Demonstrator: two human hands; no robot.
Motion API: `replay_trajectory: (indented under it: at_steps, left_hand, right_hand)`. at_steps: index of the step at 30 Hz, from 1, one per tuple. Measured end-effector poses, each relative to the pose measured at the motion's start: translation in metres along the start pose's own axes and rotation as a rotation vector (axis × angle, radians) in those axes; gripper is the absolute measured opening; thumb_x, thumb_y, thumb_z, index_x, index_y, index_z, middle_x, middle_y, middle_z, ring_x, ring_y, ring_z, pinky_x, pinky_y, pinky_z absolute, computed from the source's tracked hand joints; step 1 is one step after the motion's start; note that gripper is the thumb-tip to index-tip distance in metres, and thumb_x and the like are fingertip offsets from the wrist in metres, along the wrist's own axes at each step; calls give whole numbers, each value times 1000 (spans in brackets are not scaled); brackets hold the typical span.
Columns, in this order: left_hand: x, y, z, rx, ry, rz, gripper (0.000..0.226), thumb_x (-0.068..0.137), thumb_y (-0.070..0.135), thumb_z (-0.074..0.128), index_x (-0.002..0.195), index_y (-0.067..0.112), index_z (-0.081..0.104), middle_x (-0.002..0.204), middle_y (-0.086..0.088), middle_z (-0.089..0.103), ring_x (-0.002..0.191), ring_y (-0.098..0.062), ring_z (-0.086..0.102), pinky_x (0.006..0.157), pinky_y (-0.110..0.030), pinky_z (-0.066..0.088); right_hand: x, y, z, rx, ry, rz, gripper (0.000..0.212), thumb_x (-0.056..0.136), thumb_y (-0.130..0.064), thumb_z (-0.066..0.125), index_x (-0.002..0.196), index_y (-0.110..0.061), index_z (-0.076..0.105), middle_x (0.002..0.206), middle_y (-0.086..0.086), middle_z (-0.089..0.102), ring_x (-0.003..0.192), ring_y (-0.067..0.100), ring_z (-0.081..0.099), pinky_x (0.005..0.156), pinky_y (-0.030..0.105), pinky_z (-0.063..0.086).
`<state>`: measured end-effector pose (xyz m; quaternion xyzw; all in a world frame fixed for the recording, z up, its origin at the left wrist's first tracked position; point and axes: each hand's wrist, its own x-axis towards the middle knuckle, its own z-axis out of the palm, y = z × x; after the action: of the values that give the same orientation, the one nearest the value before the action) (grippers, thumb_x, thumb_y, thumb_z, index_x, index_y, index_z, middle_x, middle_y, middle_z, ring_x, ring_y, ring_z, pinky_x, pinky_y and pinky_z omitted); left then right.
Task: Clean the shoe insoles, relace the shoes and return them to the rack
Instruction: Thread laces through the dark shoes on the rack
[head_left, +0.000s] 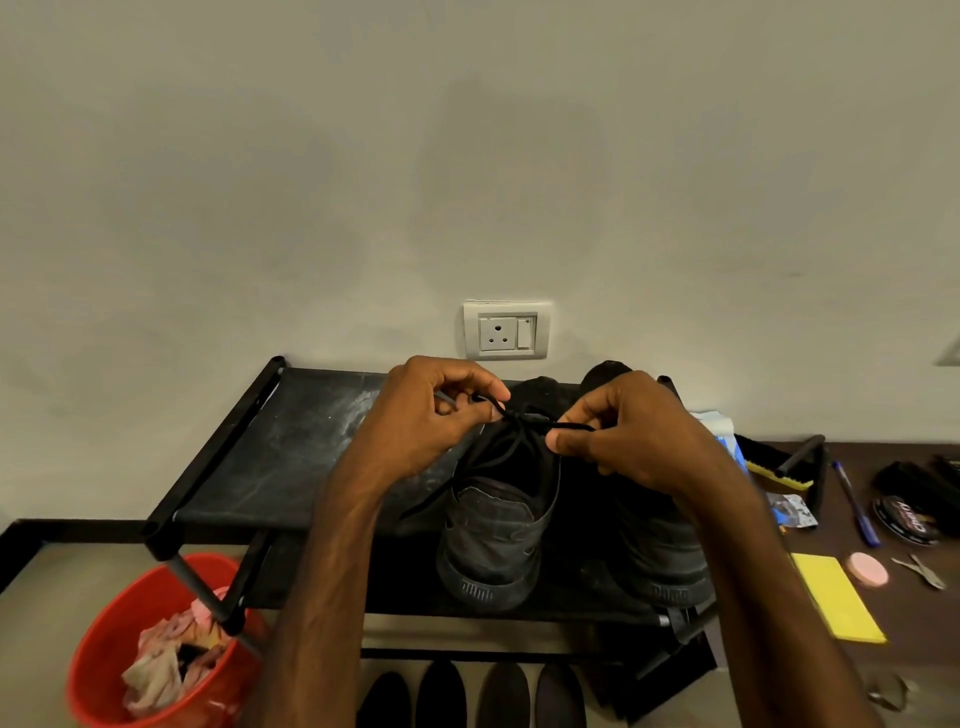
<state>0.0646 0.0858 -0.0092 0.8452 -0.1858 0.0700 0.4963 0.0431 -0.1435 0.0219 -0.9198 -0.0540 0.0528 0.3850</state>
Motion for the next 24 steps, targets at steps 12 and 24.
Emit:
replay_trajectory:
  at_steps: [12, 24]
  left_hand:
    - [0, 1, 1, 267, 96, 106, 16, 85, 21, 80, 94, 34, 81, 78, 14, 70, 65, -17, 56, 62, -24, 49]
    - [2, 1, 5, 111, -75, 29, 12, 92, 20, 73, 97, 28, 81, 90, 20, 75, 84, 2, 66, 74, -12, 48]
  right_hand:
    - [-6, 0, -11, -71, -47, -16, 9, 82, -26, 85, 75, -22, 80, 68, -4, 73, 62, 4, 66, 67, 28, 56]
    - [1, -2, -2, -75, 31, -52, 10, 82, -35, 85, 77, -27, 82, 67, -10, 74, 69, 9, 70, 72, 30, 60]
